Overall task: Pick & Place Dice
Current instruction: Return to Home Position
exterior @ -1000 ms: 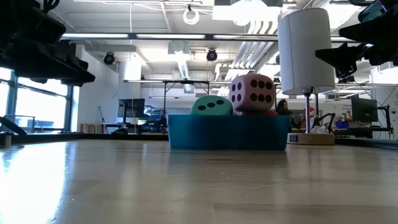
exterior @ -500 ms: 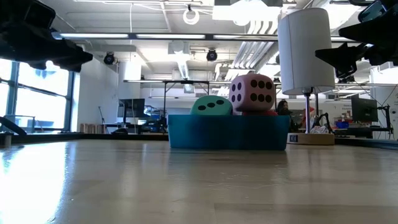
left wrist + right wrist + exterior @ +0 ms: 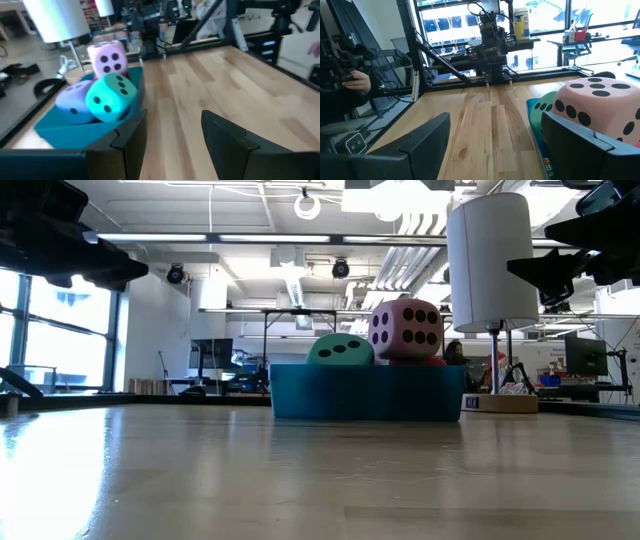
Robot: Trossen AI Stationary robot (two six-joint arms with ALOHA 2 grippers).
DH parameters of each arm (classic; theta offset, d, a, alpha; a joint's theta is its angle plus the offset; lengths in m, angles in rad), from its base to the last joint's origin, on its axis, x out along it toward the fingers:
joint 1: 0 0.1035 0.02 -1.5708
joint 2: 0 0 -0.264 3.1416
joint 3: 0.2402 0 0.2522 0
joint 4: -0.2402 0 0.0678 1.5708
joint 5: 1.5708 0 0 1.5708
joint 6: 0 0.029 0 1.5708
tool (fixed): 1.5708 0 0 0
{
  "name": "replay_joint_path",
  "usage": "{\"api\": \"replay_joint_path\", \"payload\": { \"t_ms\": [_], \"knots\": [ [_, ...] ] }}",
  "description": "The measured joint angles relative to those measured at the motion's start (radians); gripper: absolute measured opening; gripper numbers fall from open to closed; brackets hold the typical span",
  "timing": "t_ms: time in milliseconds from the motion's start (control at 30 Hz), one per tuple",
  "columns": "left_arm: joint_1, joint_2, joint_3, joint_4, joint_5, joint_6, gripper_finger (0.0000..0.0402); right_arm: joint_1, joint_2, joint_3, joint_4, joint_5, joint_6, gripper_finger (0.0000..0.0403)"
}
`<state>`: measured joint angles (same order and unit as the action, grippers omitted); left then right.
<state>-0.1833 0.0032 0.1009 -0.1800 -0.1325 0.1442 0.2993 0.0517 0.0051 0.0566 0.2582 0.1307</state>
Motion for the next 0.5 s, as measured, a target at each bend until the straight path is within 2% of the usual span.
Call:
{"api": "replay_joint_path", "payload": {
  "t_ms": [200, 500],
  "knots": [
    [0.000, 0.000, -0.003, -0.015, 0.129, -0.059, 0.0179, 0.000, 0.000, 0.000, 0.000, 0.000, 0.000, 0.0305],
    [0.000, 0.001, -0.022, -0.014, 0.138, -0.140, 0.0179, 0.000, 0.000, 0.000, 0.000, 0.000, 0.000, 0.0305]
  ]
}}
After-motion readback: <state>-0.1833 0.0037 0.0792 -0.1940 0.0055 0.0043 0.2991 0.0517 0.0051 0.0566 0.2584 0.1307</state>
